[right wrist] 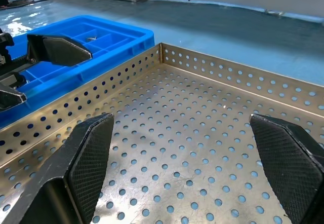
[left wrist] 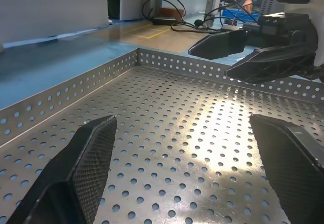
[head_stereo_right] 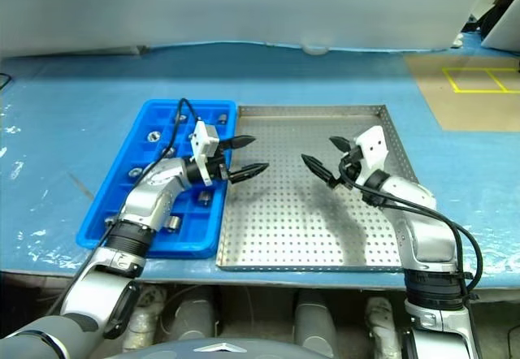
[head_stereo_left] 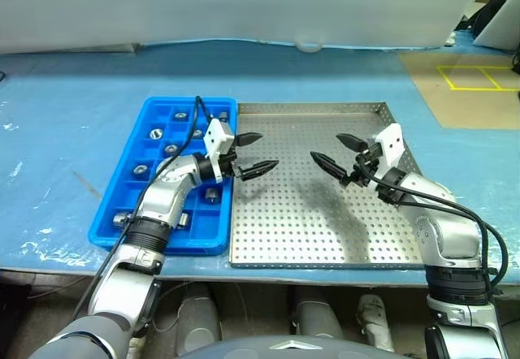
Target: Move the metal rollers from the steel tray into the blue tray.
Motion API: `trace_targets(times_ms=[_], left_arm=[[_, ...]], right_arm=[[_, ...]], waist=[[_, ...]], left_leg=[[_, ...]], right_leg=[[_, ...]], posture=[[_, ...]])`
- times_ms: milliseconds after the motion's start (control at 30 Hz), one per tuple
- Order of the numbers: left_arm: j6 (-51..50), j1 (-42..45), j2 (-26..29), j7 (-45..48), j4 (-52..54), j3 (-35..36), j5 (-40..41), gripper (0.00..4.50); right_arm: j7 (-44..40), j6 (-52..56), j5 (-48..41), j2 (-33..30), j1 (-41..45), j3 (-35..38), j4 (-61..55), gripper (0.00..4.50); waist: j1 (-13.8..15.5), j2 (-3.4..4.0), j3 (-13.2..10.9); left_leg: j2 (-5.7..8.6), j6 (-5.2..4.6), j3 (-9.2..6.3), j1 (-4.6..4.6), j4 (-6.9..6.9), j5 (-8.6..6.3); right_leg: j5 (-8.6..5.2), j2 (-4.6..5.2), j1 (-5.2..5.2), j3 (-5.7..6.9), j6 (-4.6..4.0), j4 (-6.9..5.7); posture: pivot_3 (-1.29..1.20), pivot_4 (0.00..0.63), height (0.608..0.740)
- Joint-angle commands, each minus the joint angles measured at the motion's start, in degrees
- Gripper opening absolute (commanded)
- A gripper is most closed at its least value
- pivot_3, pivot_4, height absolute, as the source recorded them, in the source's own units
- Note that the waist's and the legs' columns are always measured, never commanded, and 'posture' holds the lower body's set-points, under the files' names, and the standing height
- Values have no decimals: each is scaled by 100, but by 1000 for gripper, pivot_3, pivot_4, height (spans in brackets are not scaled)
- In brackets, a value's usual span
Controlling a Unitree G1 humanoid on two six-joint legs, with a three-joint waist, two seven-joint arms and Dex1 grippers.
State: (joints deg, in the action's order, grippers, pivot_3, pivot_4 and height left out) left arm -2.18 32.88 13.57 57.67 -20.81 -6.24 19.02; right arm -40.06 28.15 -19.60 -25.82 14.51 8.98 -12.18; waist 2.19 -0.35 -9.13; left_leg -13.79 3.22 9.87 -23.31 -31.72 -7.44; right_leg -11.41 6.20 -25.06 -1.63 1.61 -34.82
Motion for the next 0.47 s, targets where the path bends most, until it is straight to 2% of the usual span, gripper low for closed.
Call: trace_targets(times_ms=[33, 467], left_arm=[[210, 21, 5, -84, 127, 142, -16, 4461], [269, -248, 139, -278, 475, 143, -187, 4461]], right_arm=[[8, -195, -88, -106, 113, 85, -65, 4500], [-148, -863, 201, -180, 566, -453, 707, 4500]], waist=[[0, 0, 0], [11, 0, 0]], left_leg=[[0, 0, 0, 0, 0, 0], [-1, -4, 2, -1, 4, -3]], right_leg=[[0, 0, 0, 0, 0, 0], [0, 0, -2, 1, 0, 5]], posture=[[-196, 150, 740], [-115, 150, 740]])
